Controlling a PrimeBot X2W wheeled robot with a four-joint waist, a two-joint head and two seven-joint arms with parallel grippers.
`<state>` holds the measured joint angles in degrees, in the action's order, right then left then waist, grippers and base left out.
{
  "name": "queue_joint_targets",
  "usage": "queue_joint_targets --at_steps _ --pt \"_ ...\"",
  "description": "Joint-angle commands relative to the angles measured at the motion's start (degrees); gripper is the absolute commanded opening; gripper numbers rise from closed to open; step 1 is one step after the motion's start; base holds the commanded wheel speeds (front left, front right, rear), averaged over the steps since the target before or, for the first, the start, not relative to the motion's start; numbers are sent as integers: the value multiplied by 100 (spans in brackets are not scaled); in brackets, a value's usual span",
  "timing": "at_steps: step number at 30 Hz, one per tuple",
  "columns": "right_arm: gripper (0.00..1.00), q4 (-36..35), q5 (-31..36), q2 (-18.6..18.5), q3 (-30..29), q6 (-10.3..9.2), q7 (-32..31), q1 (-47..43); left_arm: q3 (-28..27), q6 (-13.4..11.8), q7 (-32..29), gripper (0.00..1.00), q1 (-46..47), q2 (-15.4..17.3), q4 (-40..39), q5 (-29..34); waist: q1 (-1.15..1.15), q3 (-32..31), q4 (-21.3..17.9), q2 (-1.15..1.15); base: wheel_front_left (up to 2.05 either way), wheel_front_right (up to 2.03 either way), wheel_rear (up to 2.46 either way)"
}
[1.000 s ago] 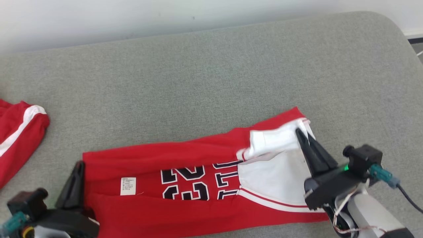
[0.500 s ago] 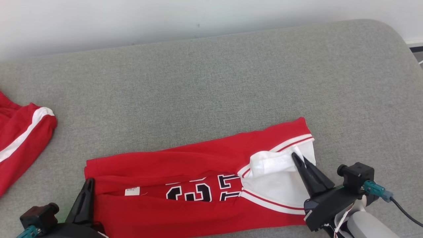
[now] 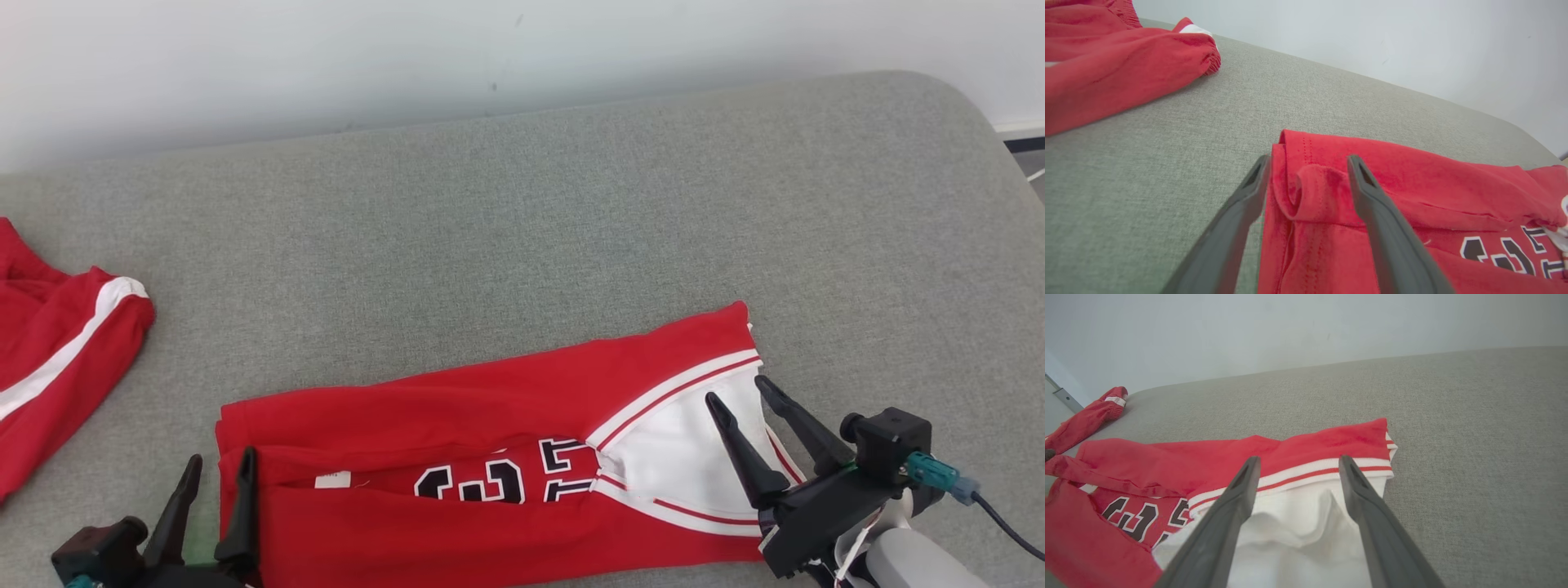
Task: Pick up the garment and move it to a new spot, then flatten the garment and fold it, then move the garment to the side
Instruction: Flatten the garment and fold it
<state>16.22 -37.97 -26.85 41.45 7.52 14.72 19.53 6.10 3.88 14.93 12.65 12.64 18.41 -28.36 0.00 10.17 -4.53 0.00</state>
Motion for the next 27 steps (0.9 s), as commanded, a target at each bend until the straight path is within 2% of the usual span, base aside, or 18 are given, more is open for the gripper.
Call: queue_joint_targets --at_steps 1,9,16,27 --pt "100 -58 -43 -51 -36 -6 41 -69 -57 5 18 100 -141 -18 -45 91 0 -41 16 0 0 0 0" --pt "100 -32 228 -40 -467 -6 57 -209 -423 -56 17 100 -420 -237 -516 450 0 -157 99 0 0 0 0" --pt "100 410 542 196 -979 -6 -58 -333 -725 -110 17 100 -683 -409 -890 888 0 -275 212 0 0 0 0" --pt "100 906 969 556 -1594 -5 -613 -340 -1338 -304 18 100 -1038 -735 -1581 1510 0 -341 426 0 0 0 0"
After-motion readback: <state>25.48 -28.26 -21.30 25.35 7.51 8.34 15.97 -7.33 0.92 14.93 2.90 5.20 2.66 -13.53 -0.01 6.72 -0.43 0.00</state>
